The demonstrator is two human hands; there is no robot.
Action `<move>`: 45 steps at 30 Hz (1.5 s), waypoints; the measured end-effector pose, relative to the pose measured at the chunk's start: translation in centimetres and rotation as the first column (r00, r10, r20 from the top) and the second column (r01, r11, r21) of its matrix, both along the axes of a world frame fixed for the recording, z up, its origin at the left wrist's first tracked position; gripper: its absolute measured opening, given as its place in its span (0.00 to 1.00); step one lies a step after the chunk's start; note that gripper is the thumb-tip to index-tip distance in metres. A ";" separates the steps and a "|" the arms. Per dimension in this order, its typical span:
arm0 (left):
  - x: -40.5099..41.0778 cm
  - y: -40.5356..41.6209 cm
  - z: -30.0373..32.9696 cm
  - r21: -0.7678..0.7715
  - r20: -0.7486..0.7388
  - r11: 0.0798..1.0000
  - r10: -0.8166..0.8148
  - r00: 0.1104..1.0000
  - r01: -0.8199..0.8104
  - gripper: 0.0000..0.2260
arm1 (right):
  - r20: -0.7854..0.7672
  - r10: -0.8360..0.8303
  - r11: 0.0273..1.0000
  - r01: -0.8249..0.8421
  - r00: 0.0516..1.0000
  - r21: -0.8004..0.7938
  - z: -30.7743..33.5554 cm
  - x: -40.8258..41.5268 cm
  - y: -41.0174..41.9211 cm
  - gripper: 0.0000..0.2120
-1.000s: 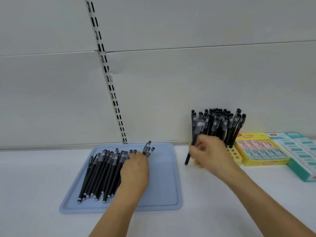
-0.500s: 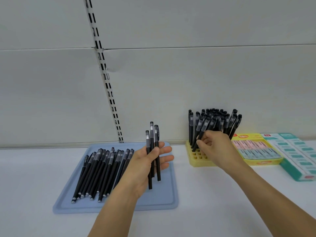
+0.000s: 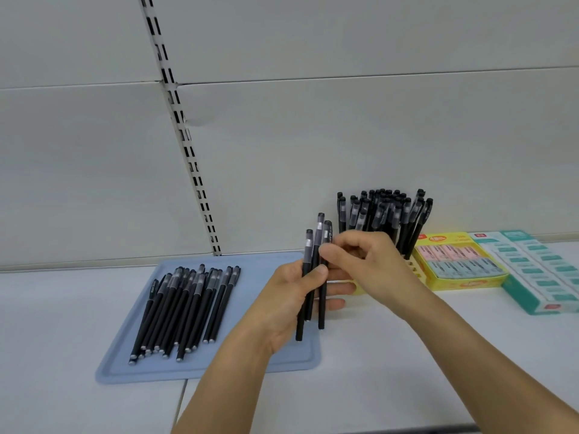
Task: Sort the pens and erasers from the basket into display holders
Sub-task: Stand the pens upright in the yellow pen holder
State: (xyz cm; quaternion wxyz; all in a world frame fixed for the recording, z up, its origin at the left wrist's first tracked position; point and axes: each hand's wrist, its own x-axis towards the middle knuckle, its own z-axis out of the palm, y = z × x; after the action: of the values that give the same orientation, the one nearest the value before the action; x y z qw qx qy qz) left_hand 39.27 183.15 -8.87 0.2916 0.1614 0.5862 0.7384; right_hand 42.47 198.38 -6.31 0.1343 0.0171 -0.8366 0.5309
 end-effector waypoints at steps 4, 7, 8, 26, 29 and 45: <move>-0.2 0.2 -0.4 -0.032 -0.025 0.997 0.063 0.998 -0.063 0.11 | -0.094 -0.234 0.965 0.220 0.968 -0.141 0.7 -0.1 2.3 0.09; -0.6 -0.1 -1.0 -0.036 0.015 0.986 0.164 0.986 -0.163 0.11 | -0.186 -0.418 0.907 0.420 0.889 -0.033 0.3 -0.4 4.4 0.07; -0.7 -0.1 -1.1 -0.030 0.026 0.983 0.180 0.983 -0.179 0.11 | -0.203 -0.428 0.896 0.443 0.881 0.036 0.1 -0.5 4.8 0.06; -0.2 0.2 -0.5 -0.021 0.008 0.984 0.175 0.985 -0.174 0.11 | -0.103 -0.359 0.837 0.369 0.928 0.404 -2.1 -2.5 5.1 0.09; 0.0 -0.1 -0.3 -0.024 0.006 0.989 0.148 0.989 -0.148 0.11 | -0.112 -0.473 0.784 0.475 0.874 0.401 -1.9 -1.7 4.7 0.12; -0.3 0.2 0.0 -0.157 -0.067 0.987 0.012 0.998 -0.022 0.11 | -0.147 -0.413 0.902 0.382 0.899 -0.199 1.3 0.8 4.7 0.07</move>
State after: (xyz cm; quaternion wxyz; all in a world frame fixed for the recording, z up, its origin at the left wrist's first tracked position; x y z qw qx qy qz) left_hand 38.96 183.36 -8.89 0.2776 0.1572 0.6532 0.6867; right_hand 43.28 203.03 -5.01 0.3186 -0.1162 -0.7593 0.5554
